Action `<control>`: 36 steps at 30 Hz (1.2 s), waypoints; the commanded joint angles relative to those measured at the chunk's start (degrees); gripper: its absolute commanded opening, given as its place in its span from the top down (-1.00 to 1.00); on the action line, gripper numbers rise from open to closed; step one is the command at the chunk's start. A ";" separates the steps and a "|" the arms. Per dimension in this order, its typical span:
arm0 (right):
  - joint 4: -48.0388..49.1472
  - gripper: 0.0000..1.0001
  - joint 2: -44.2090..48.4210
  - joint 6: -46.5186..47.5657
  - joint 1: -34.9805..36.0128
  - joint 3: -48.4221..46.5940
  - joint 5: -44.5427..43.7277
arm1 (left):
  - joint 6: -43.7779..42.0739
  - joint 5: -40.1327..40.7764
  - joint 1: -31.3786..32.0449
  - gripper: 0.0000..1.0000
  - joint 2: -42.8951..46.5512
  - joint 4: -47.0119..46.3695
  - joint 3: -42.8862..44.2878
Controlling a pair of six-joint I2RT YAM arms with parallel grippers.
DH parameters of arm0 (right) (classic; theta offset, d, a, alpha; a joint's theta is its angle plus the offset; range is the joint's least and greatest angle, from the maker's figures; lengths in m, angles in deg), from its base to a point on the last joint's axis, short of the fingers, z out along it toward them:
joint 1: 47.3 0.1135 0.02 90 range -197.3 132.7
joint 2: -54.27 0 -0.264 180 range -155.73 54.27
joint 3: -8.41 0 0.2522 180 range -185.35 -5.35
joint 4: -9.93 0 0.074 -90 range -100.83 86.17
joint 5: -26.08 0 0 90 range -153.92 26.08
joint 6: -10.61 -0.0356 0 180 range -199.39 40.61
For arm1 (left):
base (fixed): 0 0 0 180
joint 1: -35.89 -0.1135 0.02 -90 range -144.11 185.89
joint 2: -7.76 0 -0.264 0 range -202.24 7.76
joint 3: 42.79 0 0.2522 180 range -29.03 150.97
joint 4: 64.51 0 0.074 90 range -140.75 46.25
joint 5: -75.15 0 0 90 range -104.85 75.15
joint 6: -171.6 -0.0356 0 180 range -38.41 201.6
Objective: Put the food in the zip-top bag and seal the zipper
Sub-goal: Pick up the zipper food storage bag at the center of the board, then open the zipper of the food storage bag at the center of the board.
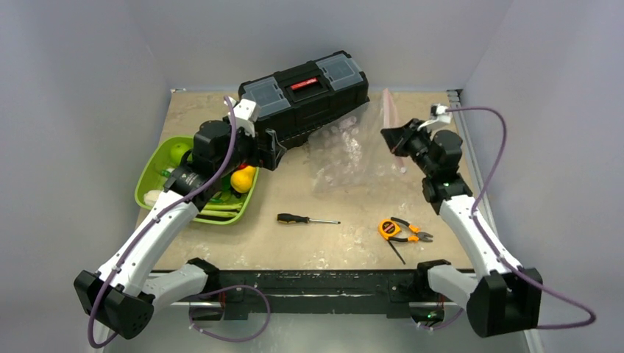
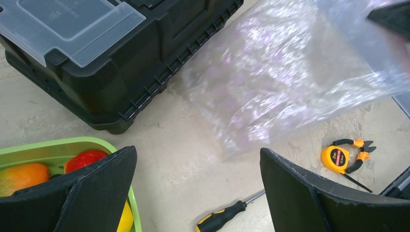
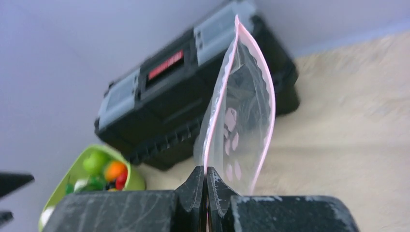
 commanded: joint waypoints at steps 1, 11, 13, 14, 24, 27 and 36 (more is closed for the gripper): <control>-20.17 1.00 6.29 6.54 -0.12 -11.57 -18.25 | 0.75 0.42 0.33 -0.96 0.62 -0.90 1.97; -32.27 1.00 12.24 17.29 3.19 -24.74 -34.30 | 0.71 3.54 0.27 -0.96 1.79 -0.34 1.95; -32.97 1.00 9.49 18.95 6.35 -25.60 -33.88 | 0.93 4.35 0.32 -0.96 1.92 -0.78 1.52; -34.02 1.00 7.23 19.56 8.93 -26.41 -34.75 | 0.99 4.96 0.32 -0.96 1.84 -0.69 1.59; -16.01 1.00 -20.42 8.36 32.70 -19.44 -9.60 | 2.26 16.45 0.24 -0.99 4.68 1.27 1.31; 0.58 1.00 -26.97 -0.56 32.88 -13.86 1.03 | 2.52 17.33 0.24 -1.00 6.93 -0.08 -0.02; 9.36 1.00 -33.47 -5.19 32.89 -13.81 5.11 | 4.38 13.15 0.24 -0.99 4.57 0.77 0.90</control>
